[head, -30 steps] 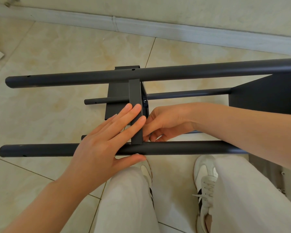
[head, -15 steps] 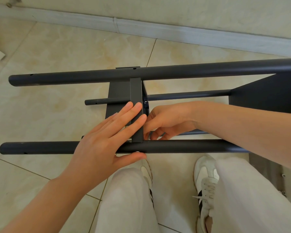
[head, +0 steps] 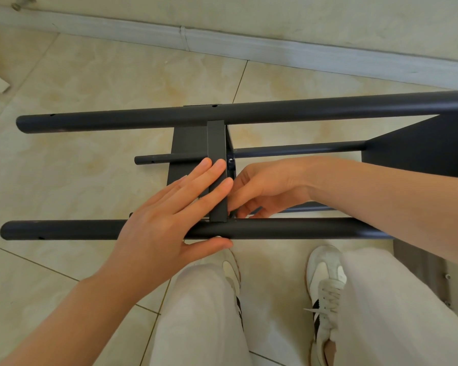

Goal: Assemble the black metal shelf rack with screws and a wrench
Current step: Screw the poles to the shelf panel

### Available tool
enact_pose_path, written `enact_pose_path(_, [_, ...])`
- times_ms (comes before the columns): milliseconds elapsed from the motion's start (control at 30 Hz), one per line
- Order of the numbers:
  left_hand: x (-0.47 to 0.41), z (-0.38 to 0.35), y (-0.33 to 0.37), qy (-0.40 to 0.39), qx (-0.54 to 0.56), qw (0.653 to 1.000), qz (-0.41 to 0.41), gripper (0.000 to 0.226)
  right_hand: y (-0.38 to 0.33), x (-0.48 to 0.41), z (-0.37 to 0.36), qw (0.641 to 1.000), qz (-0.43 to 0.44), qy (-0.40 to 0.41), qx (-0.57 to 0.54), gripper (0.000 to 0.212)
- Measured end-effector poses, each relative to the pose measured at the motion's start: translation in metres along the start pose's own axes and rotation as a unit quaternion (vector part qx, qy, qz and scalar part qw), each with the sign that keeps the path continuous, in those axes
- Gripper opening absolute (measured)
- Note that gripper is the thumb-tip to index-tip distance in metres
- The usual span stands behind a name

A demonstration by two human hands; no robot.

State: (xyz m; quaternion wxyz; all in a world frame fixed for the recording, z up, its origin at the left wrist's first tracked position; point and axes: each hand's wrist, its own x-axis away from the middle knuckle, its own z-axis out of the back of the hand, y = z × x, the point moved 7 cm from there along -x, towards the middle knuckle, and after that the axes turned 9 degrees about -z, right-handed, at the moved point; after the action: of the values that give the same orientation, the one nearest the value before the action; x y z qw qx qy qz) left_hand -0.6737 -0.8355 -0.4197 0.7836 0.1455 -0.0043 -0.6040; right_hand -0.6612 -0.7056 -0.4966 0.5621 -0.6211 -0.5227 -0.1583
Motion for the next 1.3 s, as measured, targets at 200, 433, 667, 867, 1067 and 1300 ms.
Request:
enact_pose_path(200, [0.001,0.0,0.002,0.006,-0.008,1.0,0.001,0.072,0.0,-0.004,0.0,0.999,-0.011,0.037,0.026,0.011])
enact_pose_path(433, [-0.001,0.001,0.0,0.002,-0.001,1.0,0.002,0.073,0.0,-0.002,0.001,1.0,-0.004,0.006,0.005,0.017])
enact_pose_path(667, [-0.002,0.001,-0.001,0.007,0.007,1.0,0.0,0.072,0.0,-0.003,0.001,0.999,-0.015,0.03,0.034,0.012])
enact_pose_path(867, [-0.004,0.001,-0.003,0.0,0.008,1.0,0.003,0.074,-0.005,-0.001,-0.001,1.0,-0.012,0.024,0.008,0.022])
enact_pose_path(1067, [-0.007,0.002,-0.004,-0.001,-0.01,1.0,0.001,0.072,-0.011,0.002,0.005,0.997,-0.007,0.06,0.042,0.017])
enact_pose_path(1300, [-0.009,0.005,-0.007,0.011,0.003,1.0,0.004,0.07,-0.007,0.031,0.012,0.996,0.037,0.039,0.072,0.02])
